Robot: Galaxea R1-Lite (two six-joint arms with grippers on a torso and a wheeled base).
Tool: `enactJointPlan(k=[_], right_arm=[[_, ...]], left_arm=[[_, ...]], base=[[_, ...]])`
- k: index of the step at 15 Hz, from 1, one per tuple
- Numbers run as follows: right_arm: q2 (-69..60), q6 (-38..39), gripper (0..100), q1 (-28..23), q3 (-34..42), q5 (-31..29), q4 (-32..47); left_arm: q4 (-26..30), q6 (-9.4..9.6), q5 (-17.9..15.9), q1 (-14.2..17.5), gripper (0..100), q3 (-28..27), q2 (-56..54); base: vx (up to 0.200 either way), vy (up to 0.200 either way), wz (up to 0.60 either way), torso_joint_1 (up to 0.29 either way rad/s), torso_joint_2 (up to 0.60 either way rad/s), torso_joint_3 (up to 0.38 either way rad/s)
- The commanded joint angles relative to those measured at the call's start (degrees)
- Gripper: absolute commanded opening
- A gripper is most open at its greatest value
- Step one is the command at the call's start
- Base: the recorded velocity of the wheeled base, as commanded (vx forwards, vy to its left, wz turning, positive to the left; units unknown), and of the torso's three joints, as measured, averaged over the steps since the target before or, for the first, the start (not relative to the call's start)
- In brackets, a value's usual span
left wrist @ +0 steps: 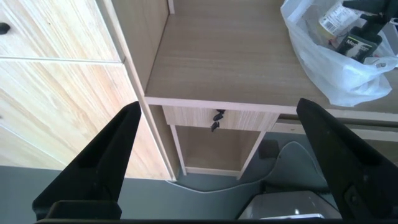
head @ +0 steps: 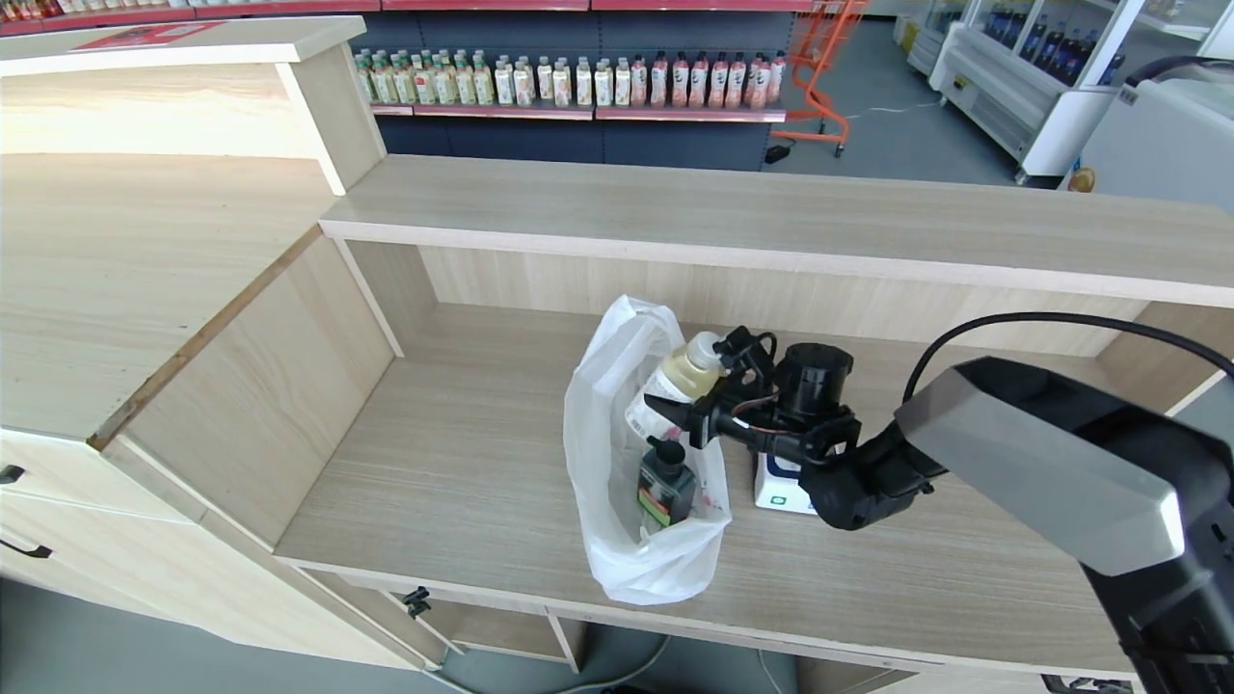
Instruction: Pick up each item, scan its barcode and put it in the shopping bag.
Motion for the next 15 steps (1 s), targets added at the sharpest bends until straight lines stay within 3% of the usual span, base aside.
enactJointPlan(k=[1,2,3,6,9,13,15], right_arm=[[2.66,-0.61,0,0.25,-0.53,-0.08,-0.2],[2.74,-0.69,0,0.33,-0.8,0.0,-0.2],[2.66,-0.69,100,0.25,-0.88,0.09,-0.2],[1.51,-0.78,100,-0.02,-0.71,0.09,-0.46],[-8.77,2.12,100,-0.19,5.88,0.18,0.33],[-39.62,4.23,100,-6.87,34.45,3.34,6.39],[-58.69,5.28,100,-12.23,47.37,5.45,13.25]], left_arm=[[0.0,0.01,0.01,0.01,100,-0.01,-0.02],[0.0,0.01,0.01,0.01,100,0.07,-0.02],[0.0,0.01,0.01,0.01,100,-0.01,-0.02],[0.0,0.01,0.01,0.01,100,0.07,-0.02],[0.0,0.01,0.01,0.01,100,-0.01,-0.02],[0.0,0.01,0.01,0.01,100,-0.01,-0.02],[0.0,0.01,0.01,0.01,100,-0.01,-0.02]], base=[[0.0,0.0,0.0,0.0,0.0,0.0],[0.0,0.0,0.0,0.0,0.0,0.0],[0.0,0.0,0.0,0.0,0.0,0.0],[0.0,0.0,0.0,0.0,0.0,0.0],[0.0,0.0,0.0,0.0,0.0,0.0],[0.0,0.0,0.0,0.0,0.0,0.0],[0.0,0.0,0.0,0.0,0.0,0.0]])
